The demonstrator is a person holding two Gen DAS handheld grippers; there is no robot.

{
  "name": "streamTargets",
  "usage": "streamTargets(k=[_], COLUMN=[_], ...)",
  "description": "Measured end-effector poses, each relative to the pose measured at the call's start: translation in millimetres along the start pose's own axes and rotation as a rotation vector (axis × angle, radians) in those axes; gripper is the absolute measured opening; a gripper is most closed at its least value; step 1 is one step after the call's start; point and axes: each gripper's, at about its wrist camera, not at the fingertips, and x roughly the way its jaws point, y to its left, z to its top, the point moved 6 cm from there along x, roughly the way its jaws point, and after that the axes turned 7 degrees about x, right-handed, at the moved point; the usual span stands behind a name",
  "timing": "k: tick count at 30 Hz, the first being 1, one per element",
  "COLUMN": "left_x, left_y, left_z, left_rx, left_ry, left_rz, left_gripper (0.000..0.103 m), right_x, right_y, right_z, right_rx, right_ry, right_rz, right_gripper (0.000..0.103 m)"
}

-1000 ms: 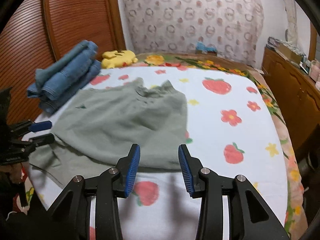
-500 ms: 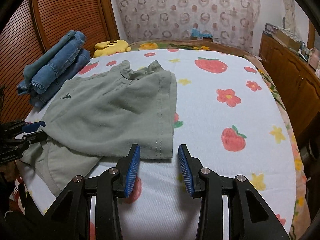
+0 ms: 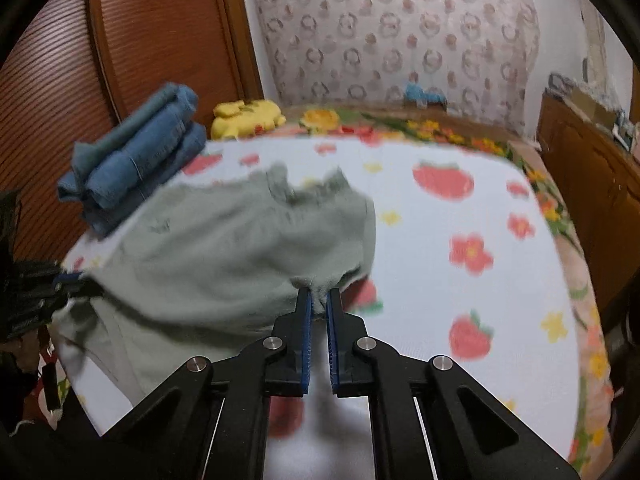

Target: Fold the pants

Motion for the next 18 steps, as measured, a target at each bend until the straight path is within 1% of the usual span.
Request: streamTargets(k=[3,7,11,18], left_x=[-20.2,-38.1,-46.6,-44.9], left_y=[-3.0,-0.8,7.9,25.6], left_z=[1.0,-0.6,-5.8,-30.7], left_rx=[0.0,-0.006,-0.022,-0.067], left_ry=[-0.034,-0.06,-0.071,-0.034], left_rz=[-0.002,0.01,0.033,0.058], left_gripper=[0.007,0.007,0.007,0.007], right_x=[-5.2,-3.5,12.1,56.0], right_y=[16.3,43.9,72.0,106.7], right_z=[21.8,45.4,60.2,73.2], right_rx=[-0.04,-0.099,-0.148,-0.19], right_ry=[-0.043,-0.082,-0.085,-0.057], right_rz=[0.027,0.072,0.121,0.196], right_gripper=[0.006,0.006,0.006,0.006])
